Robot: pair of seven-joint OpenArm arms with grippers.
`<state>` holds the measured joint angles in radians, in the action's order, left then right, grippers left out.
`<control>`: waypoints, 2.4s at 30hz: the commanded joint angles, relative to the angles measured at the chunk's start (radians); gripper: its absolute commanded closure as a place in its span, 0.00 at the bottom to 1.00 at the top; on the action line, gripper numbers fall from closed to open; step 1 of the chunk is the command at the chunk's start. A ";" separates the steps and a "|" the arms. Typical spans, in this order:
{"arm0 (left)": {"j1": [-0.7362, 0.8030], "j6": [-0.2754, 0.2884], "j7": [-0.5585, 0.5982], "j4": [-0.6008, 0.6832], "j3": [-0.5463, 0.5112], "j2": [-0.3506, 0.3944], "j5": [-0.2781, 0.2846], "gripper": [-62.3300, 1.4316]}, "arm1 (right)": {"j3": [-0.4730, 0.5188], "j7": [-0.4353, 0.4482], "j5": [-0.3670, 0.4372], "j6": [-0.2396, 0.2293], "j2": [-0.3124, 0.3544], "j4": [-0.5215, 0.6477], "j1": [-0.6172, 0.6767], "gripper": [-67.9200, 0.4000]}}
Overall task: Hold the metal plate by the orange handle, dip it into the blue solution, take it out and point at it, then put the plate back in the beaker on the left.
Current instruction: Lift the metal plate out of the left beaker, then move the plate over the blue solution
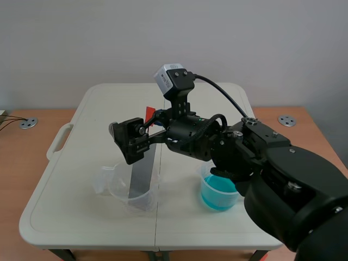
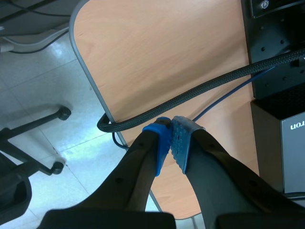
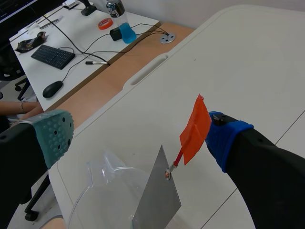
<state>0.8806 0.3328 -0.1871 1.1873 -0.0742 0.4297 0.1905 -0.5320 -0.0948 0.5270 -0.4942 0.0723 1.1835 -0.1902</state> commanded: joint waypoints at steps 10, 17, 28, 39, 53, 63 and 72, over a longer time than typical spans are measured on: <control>0.000 0.002 0.003 0.017 -0.003 0.000 0.003 0.93 | -0.001 0.027 0.027 -0.004 0.000 0.016 -0.023 0.60; 0.000 0.002 0.003 0.017 -0.003 0.000 0.003 0.93 | -0.001 0.052 0.027 -0.005 0.000 0.016 -0.023 0.81; 0.000 0.002 0.003 0.017 -0.003 0.000 0.003 0.93 | -0.008 0.061 0.027 -0.072 0.000 0.016 -0.023 0.98; 0.000 0.002 0.003 0.017 -0.003 0.000 0.003 0.93 | -0.040 0.104 -0.029 -0.121 0.008 0.093 -0.014 0.98; 0.000 0.002 0.003 0.017 -0.003 0.000 0.003 0.93 | -0.040 0.104 -0.161 -0.124 0.069 0.394 0.092 0.98; -0.016 0.002 0.003 0.017 -0.004 0.001 0.002 0.93 | -0.038 0.043 -0.169 -0.123 0.112 0.566 0.113 0.98; -0.020 0.002 0.003 0.023 -0.006 0.003 0.003 0.93 | 0.003 0.027 -0.168 -0.123 0.163 0.703 0.130 0.98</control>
<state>0.8505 0.3328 -0.1898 1.1957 -0.0750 0.4301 0.1905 -0.5510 -0.0807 0.3473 -0.6189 0.2295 1.8599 -0.0631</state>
